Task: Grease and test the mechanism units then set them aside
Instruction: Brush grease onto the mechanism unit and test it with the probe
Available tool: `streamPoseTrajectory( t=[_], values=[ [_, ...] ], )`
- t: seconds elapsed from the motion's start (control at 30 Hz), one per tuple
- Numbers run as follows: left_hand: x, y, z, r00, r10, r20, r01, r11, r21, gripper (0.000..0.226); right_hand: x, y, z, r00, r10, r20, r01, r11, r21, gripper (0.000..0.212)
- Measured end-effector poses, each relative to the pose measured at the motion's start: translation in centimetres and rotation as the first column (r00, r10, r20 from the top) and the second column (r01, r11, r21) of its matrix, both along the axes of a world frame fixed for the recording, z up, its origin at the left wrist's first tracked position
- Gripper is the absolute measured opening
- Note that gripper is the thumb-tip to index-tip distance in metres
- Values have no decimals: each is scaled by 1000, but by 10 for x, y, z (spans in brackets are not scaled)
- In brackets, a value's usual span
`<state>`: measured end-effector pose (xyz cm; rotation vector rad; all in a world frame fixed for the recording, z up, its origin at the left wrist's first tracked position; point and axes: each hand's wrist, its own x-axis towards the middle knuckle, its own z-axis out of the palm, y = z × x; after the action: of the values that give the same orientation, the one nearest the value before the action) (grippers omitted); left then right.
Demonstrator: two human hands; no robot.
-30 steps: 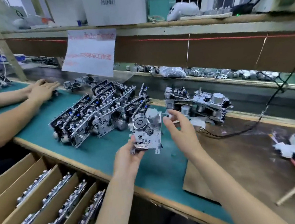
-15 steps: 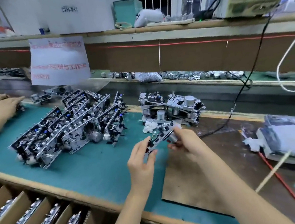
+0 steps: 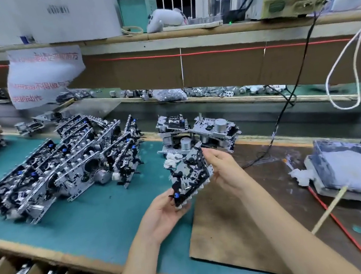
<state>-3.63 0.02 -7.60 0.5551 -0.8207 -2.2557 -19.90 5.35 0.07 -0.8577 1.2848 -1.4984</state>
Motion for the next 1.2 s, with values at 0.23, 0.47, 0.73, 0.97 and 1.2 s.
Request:
streamPoseTrajectory(
  t=[0.23,0.47,0.73,0.97,1.2],
  values=[
    [6,-8,-7,982,165,-89,-160,986,55,28,-26,-28,-12,665,-124,-737,267,960,80,38],
    [7,-6,0,962,246,-119,-242,969,47,43,-26,-38,-44,188,195,-963,277,930,242,35],
    [8,-5,1,961,272,-45,-271,962,20,45,-28,-19,-28,443,90,-892,183,965,188,35],
    [8,-3,2,966,257,-12,-258,965,-46,52,-36,7,14,630,12,-776,56,996,62,48],
    [8,-1,2,974,223,24,-218,967,-127,35,-33,16,26,598,134,-790,-85,991,104,45]
  ],
)
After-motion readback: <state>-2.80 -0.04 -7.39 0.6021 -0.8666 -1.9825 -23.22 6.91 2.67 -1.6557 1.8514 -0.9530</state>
